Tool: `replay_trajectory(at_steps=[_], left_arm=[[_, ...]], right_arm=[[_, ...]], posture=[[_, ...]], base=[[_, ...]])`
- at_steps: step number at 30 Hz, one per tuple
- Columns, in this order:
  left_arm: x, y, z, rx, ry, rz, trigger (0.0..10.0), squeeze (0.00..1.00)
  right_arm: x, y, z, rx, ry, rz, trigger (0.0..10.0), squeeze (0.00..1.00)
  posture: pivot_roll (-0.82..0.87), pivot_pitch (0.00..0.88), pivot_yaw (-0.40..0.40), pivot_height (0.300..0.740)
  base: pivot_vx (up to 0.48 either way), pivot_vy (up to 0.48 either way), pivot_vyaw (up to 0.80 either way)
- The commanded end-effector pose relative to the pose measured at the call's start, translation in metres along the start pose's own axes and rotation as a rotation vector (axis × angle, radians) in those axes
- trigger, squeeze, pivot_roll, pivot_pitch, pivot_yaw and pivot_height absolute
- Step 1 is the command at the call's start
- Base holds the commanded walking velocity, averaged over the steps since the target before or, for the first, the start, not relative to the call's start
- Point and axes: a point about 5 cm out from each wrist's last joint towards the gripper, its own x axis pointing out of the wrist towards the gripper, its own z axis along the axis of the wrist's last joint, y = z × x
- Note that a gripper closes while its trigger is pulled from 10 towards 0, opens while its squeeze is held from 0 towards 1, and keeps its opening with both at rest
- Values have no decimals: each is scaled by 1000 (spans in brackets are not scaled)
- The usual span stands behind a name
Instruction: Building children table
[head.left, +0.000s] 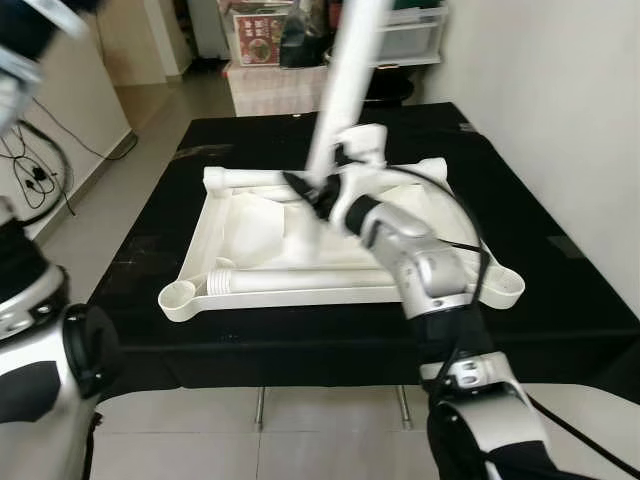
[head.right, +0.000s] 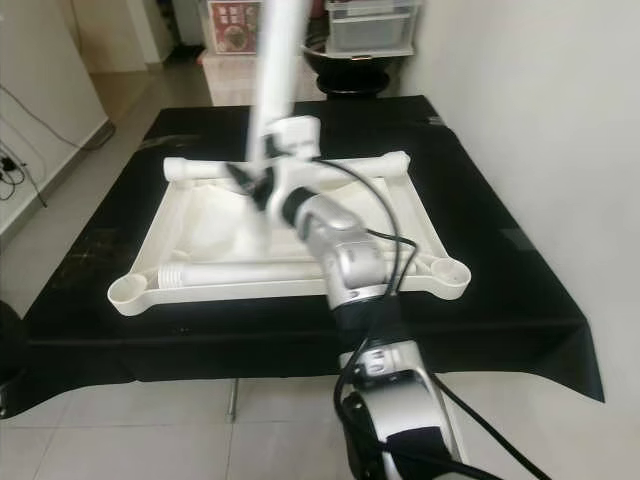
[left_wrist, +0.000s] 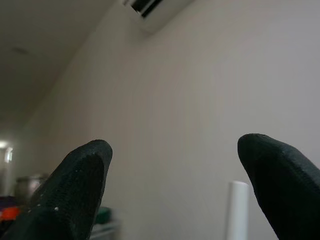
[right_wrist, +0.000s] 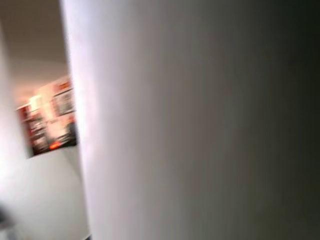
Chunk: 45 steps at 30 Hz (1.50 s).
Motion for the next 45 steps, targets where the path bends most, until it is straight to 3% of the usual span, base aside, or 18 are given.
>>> replay_trajectory(at_steps=[1, 2, 3, 4, 5, 7, 10, 11, 12, 13, 14, 16, 17, 18, 21, 31, 42, 45], left_arm=[[-10, -2, -7, 50, 41, 67, 10000, 1000], [-10, -2, -7, 50, 41, 67, 10000, 1000], [-25, -1, -29, 79, 118, 143, 10000, 1000], [-25, -1, -29, 79, 118, 143, 10000, 1000], [-35, -1, -45, 109, 190, 186, 10000, 0], [-68, -6, -93, 112, 368, 262, 10000, 0], [-85, -11, -113, 81, 436, 296, 10000, 0], [-106, -19, -133, 51, 515, 325, 10000, 0], [-106, -19, -133, 51, 515, 325, 10000, 0], [-124, -28, -149, 17, 583, 348, 10000, 0], [-124, -28, -149, 17, 583, 348, 10000, 0], [-141, -39, -164, -21, 645, 369, 10000, 0], [-155, -50, -174, -74, 689, 380, 10000, 0], [-155, -50, -174, -74, 689, 380, 10000, 0], [-178, -75, -189, -163, 777, 367, 10000, 0], [-194, -84, -200, -181, 795, 407, 10000, 0], [-204, -88, -209, -105, 830, 459, 10000, 0], [-214, -86, -214, -16, 878, 501, 10000, 0]], right_arm=[[3, 2, 11, 8, -52, 4, 4431, 0], [3, 2, 11, 8, -52, 4, 4431, 0], [2, 4, 13, 3, -68, 31, 10000, 0], [2, 4, 13, 3, -68, 31, 10000, 0], [2, 5, 14, 7, -74, 48, 10000, 0], [-1, 8, 15, -6, -91, 97, 10000, 0], [-3, 10, 15, -17, -101, 120, 10000, 0], [-6, 11, 14, -39, -108, 154, 10000, 0], [-6, 11, 14, -39, -108, 154, 10000, 0], [-9, 12, 13, -62, -110, 175, 10000, 0], [-9, 12, 13, -62, -110, 175, 10000, 0], [-13, 12, 10, -88, -101, 195, 10000, 0], [-17, 11, 4, -119, -82, 206, 10000, 0], [-17, 11, 4, -119, -82, 206, 10000, 0], [-25, 10, -11, -179, -28, 225, 10000, 0], [-33, 15, -29, -217, 30, 254, 10000, 0], [-32, 15, -26, -265, 4, 195, 10000, 0], [-31, 12, -26, -271, 13, 147, 10000, 0]], posture=[[50, 0, 12, 740], [50, 0, 12, 740], [54, 0, 7, 740], [54, 0, 7, 740], [54, 0, 7, 740], [52, 3, 6, 740], [53, 6, 5, 740], [51, 12, 6, 740], [51, 12, 6, 740], [51, 17, 4, 740], [51, 17, 4, 740], [51, 24, 4, 740], [46, 27, 4, 740], [46, 27, 4, 740], [41, 32, 9, 740], [31, 30, 16, 740], [32, 21, 21, 740], [32, 23, 25, 740]], base=[[0, 0, 0], [0, 0, 0], [0, 0, 0], [0, 0, 0], [0, 0, 0], [0, 0, 0], [0, 0, 0], [0, 0, 0], [0, 0, 0], [0, 0, 0], [0, 0, 0], [0, 0, 0], [0, 0, 0], [0, 0, 0], [0, -421, 0], [0, -460, 0], [0, 0, 0], [0, 0, 0]])
